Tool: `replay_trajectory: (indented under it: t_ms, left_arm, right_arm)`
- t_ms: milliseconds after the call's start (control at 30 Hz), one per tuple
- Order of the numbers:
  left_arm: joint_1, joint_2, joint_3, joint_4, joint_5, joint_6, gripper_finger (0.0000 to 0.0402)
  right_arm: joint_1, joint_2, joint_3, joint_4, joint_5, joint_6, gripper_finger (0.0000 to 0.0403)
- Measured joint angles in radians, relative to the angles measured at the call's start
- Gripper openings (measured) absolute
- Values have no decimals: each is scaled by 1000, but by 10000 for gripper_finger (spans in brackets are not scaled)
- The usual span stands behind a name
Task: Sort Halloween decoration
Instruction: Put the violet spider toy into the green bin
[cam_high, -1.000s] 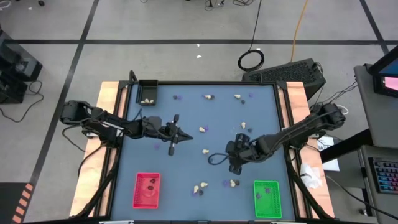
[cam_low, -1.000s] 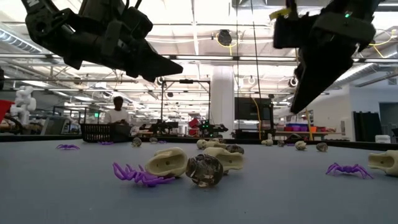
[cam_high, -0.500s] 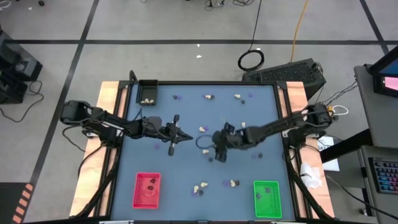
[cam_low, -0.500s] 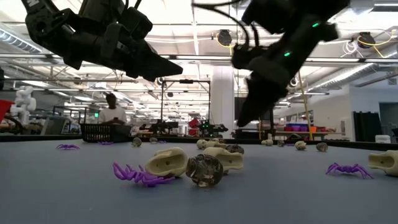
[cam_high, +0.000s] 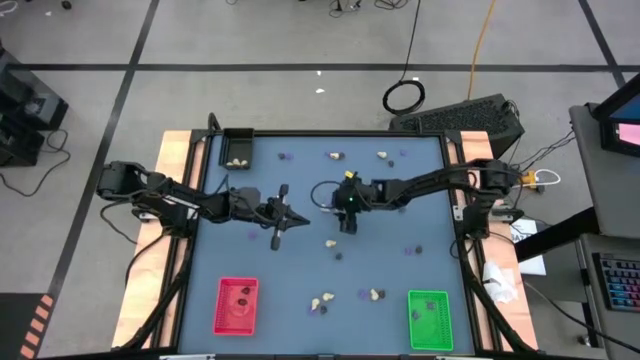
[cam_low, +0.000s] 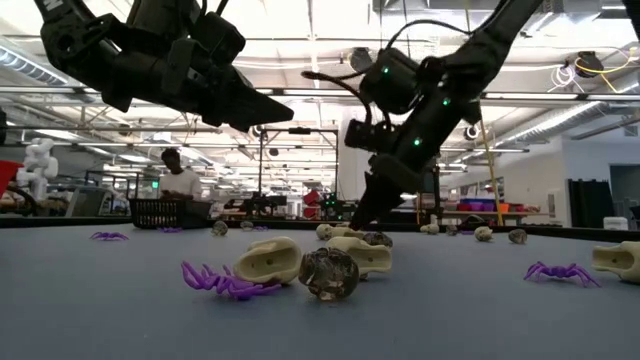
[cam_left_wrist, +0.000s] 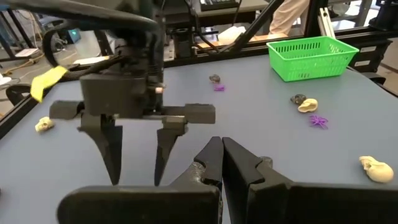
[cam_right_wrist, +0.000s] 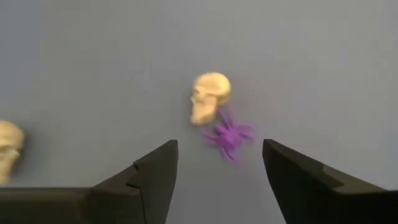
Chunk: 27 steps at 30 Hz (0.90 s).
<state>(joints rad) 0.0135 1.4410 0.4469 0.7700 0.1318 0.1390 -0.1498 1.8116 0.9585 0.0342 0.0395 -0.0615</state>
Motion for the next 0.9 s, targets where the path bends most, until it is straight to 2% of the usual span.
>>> replay_trajectory:
  t_ms: [100, 267, 567, 733, 900]
  left_arm:
    - [0, 0, 0, -6, 0, 0, 5]
    - [0, 0, 0, -5, 0, -1, 5]
    - [-1, 0, 0, -3, 0, -1, 5]
    - [0, 0, 0, -1, 0, -1, 5]
    - [0, 0, 0, -1, 0, -1, 5]
  right_arm:
    - [-33, 23, 0, 32, -71, 6, 226]
    - [-64, 35, 0, 48, -72, 5, 221]
    - [-101, 35, 0, 52, -226, 5, 154]
    - [-109, 35, 0, 44, -223, 13, 133]
    - [-112, 46, 0, 54, -140, 23, 147]
